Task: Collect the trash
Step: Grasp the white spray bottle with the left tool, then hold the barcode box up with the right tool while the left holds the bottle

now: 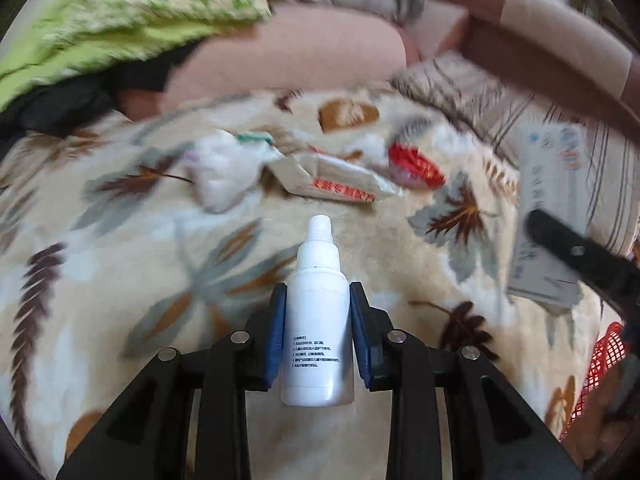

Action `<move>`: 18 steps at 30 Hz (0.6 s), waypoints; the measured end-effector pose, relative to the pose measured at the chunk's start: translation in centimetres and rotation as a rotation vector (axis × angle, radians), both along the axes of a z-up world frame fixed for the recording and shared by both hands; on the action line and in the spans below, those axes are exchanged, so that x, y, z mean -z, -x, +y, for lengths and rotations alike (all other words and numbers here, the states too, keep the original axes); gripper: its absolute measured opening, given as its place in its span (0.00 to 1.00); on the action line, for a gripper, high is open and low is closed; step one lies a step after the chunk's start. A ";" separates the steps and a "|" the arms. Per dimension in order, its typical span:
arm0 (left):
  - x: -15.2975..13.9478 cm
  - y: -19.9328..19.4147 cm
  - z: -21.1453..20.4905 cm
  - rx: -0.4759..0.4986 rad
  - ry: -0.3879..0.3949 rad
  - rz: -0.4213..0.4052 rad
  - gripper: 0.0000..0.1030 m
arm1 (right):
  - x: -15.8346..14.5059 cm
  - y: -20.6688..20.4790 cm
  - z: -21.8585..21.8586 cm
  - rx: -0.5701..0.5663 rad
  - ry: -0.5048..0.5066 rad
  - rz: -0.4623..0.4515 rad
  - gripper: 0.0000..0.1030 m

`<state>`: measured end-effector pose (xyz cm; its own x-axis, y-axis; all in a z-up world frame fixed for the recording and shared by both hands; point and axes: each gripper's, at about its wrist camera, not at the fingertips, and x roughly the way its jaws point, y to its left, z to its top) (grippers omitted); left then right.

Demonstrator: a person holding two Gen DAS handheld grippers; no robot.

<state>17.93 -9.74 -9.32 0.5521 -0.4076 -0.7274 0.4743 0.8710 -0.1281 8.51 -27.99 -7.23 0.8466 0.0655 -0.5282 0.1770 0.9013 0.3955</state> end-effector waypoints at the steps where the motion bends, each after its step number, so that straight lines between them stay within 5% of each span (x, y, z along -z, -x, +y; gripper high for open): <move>1: -0.5 0.8 0.2 -0.013 0.003 -0.021 0.28 | -0.2 0.6 0.6 -0.018 0.007 -0.007 0.14; 8: -3.2 8.7 4.4 -0.089 0.051 -0.117 0.28 | -0.2 6.0 4.0 -0.124 0.024 0.003 0.14; 18: -1.9 14.2 7.2 -0.183 0.017 -0.208 0.28 | 0.4 10.7 5.9 -0.177 0.072 0.029 0.14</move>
<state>3.77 -2.57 -7.43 0.7543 -0.2987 -0.5846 0.3272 0.9431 -0.0597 -2.23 -22.13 -7.62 0.8094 0.1738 -0.5610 0.0232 0.9450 0.3263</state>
